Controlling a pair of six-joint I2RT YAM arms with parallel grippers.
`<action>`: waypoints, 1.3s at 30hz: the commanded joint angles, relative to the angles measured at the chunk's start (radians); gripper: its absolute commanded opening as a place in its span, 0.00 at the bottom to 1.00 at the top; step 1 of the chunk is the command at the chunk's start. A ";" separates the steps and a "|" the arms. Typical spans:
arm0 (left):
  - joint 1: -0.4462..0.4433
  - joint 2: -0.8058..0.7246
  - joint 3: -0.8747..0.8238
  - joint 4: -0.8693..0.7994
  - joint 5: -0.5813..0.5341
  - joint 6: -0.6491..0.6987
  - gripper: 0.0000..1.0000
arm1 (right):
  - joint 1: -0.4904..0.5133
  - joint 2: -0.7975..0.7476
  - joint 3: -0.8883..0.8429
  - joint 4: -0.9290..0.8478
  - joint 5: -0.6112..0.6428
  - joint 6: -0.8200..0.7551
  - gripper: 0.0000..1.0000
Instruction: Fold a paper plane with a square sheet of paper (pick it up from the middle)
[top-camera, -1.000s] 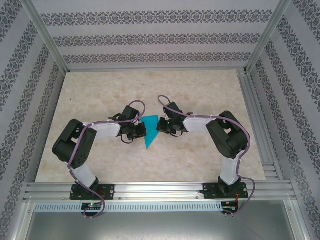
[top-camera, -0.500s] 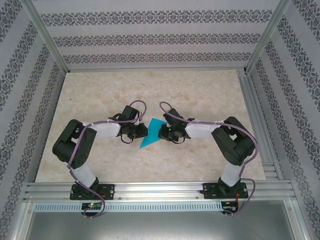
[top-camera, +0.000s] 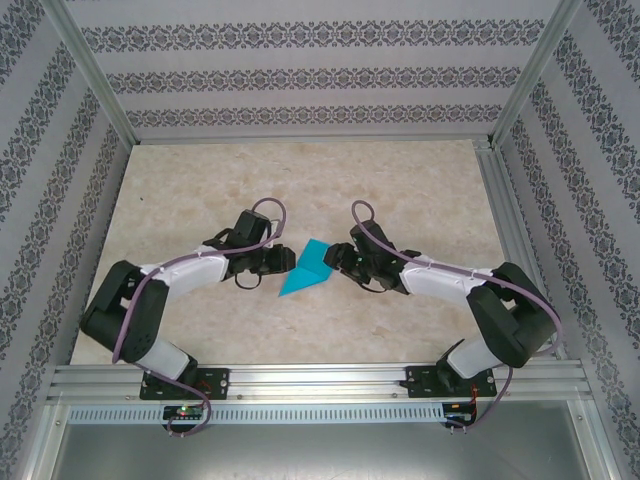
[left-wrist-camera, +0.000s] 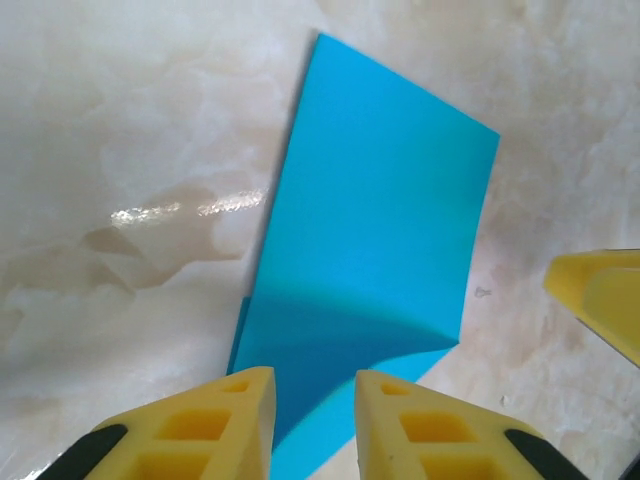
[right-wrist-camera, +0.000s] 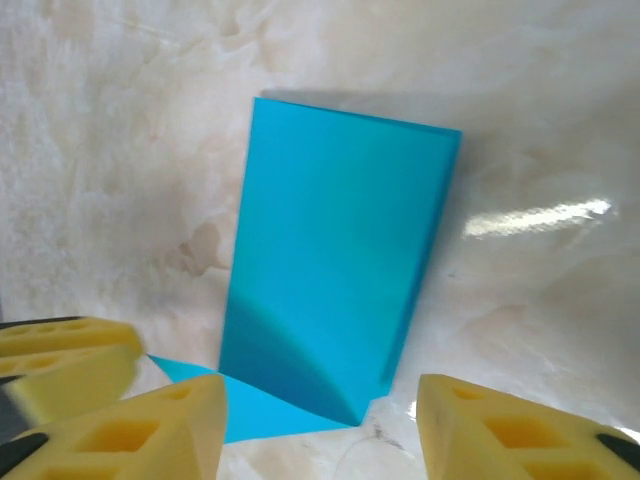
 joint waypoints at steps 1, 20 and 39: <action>-0.022 -0.068 -0.036 -0.010 -0.043 0.052 0.31 | -0.004 -0.015 -0.035 0.048 0.011 0.019 0.59; -0.055 -0.031 -0.081 0.115 0.001 0.002 0.18 | 0.018 0.152 -0.044 0.282 -0.162 0.060 0.53; -0.054 0.046 -0.027 0.049 -0.115 -0.022 0.17 | 0.057 0.247 -0.005 0.395 -0.220 0.097 0.35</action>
